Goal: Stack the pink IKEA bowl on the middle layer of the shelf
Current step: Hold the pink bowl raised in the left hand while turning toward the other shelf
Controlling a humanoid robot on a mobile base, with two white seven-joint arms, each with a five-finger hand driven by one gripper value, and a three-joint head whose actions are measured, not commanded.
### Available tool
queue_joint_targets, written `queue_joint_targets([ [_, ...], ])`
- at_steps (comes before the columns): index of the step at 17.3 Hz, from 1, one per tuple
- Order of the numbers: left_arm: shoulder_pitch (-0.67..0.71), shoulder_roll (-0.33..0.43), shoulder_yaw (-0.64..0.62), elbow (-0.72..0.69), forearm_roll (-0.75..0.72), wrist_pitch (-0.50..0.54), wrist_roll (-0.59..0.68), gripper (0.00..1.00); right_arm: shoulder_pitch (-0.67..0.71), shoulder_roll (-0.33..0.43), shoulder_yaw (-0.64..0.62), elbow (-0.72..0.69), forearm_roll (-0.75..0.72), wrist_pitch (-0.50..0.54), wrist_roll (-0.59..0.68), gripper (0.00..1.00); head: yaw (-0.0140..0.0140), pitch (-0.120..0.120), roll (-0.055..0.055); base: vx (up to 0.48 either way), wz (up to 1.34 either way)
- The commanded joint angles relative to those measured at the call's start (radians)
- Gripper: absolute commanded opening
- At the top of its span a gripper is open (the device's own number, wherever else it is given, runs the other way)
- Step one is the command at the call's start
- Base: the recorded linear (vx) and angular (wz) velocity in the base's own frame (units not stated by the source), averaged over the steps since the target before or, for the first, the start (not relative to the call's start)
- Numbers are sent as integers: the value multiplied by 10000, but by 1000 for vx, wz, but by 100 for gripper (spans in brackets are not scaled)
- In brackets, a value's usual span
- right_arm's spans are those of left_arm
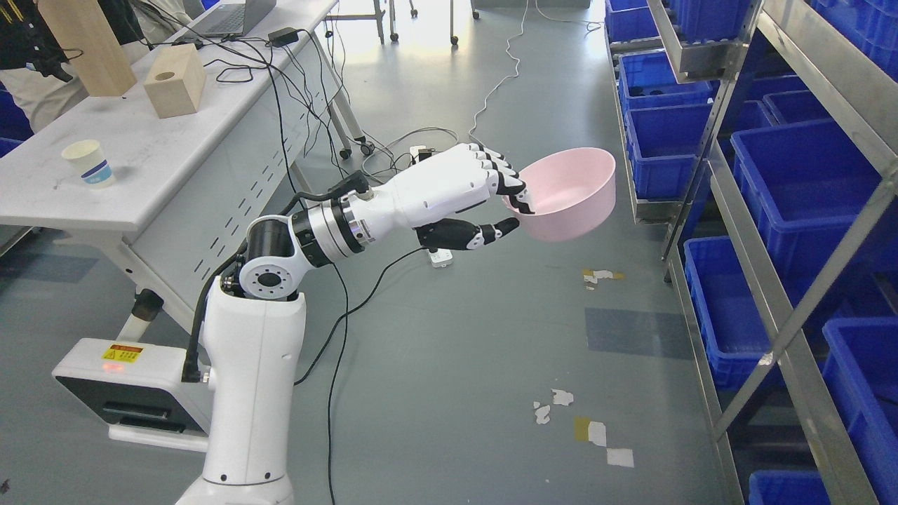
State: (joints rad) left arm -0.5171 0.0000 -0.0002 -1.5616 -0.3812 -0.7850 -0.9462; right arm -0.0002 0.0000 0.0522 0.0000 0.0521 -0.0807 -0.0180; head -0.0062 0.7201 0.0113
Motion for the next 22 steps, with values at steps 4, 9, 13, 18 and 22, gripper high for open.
queue_joint_targets([
  [4,-14,175,-90,-15,130,-4,319,4,33,-175,0,-174,0,-6,-4,100,0,0,0,400,27],
  [9,-75,175,-59,-15,191,-4,396,4,33,-175,0,-174,0,-6,-4,100,0,0,0,381,-38],
  [13,-381,175,-472,-15,805,-4,488,5,33,-175,0,-174,0,-6,-4,100,0,0,0,329,-55],
  [18,-919,175,-871,15,897,-4,488,5,33,-175,0,-174,0,-6,-4,100,0,0,0,243,-61],
  [22,-827,175,-1378,31,1112,-4,519,5,33,-175,0,-174,0,-6,-4,100,0,0,0,97,-67],
])
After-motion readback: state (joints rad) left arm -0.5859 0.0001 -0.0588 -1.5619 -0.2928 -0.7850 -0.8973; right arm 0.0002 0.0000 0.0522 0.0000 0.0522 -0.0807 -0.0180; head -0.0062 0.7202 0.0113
